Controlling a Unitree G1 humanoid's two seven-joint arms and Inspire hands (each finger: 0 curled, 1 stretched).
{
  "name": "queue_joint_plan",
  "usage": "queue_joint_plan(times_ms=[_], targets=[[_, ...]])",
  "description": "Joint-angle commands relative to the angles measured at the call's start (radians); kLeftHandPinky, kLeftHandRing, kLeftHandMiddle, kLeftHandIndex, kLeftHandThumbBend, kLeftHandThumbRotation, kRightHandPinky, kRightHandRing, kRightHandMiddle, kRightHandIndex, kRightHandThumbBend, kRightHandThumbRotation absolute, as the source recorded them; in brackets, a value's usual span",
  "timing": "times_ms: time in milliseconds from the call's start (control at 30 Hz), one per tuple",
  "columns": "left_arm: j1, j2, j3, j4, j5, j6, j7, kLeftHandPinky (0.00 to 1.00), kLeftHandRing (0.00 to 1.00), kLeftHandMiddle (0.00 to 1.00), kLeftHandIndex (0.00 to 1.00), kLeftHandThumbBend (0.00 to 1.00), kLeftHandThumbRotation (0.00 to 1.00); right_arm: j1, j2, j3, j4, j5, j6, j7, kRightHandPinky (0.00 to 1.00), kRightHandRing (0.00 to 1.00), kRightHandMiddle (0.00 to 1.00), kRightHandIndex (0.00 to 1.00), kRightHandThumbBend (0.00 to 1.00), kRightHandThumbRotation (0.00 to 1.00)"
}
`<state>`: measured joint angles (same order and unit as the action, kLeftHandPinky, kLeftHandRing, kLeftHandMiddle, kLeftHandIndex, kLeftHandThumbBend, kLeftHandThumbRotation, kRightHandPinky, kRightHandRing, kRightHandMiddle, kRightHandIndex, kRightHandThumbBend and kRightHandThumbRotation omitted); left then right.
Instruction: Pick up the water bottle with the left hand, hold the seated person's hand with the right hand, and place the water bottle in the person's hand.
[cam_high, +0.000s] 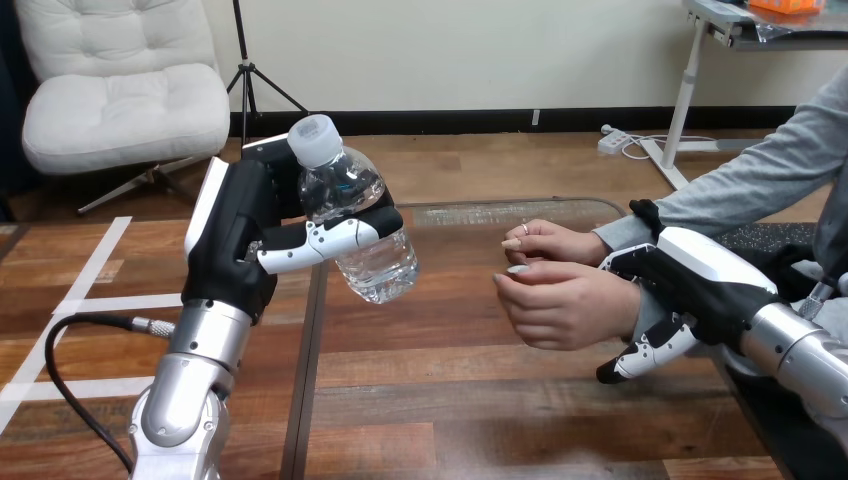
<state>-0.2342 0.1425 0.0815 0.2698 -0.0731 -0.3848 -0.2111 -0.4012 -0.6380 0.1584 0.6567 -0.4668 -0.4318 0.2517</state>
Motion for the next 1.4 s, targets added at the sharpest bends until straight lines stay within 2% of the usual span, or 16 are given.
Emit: queue_joint_plan(times_ms=[0, 200, 300, 700, 1000, 1367], targets=[[-0.042, 0.004, 0.019, -0.027, -0.016, -0.041, 0.012, 0.24, 0.29, 0.33, 0.36, 0.66, 0.00, -0.077, -0.012, -0.019, -0.013, 0.033, -0.015, -0.002, 0.53, 0.59, 0.61, 0.60, 1.00, 0.00], [-0.038, 0.002, 0.019, -0.034, -0.016, -0.039, 0.013, 0.24, 0.29, 0.33, 0.36, 0.67, 0.00, -0.079, -0.006, -0.025, 0.002, 0.070, -0.028, 0.011, 0.51, 0.55, 0.58, 0.57, 1.00, 0.00], [-0.038, 0.001, 0.021, -0.030, -0.019, -0.040, 0.010, 0.24, 0.29, 0.33, 0.36, 0.67, 0.00, -0.078, -0.005, -0.024, -0.004, 0.073, -0.015, 0.011, 0.50, 0.53, 0.57, 0.56, 1.00, 0.00], [-0.034, 0.001, 0.024, -0.032, -0.013, -0.041, 0.011, 0.24, 0.29, 0.34, 0.36, 0.68, 0.00, -0.066, 0.001, -0.027, -0.021, 0.072, -0.009, -0.022, 0.43, 0.45, 0.50, 0.50, 0.96, 0.00], [-0.034, 0.001, 0.025, -0.032, -0.012, -0.043, 0.011, 0.24, 0.29, 0.33, 0.36, 0.68, 0.00, -0.070, 0.000, -0.023, 0.003, 0.065, -0.042, -0.057, 0.40, 0.41, 0.46, 0.46, 0.91, 0.00], [-0.030, -0.002, 0.022, -0.049, -0.008, -0.032, 0.016, 0.24, 0.29, 0.33, 0.36, 0.67, 0.00, -0.071, -0.008, -0.017, 0.012, 0.056, -0.054, -0.081, 0.38, 0.39, 0.42, 0.43, 0.85, 0.00]])
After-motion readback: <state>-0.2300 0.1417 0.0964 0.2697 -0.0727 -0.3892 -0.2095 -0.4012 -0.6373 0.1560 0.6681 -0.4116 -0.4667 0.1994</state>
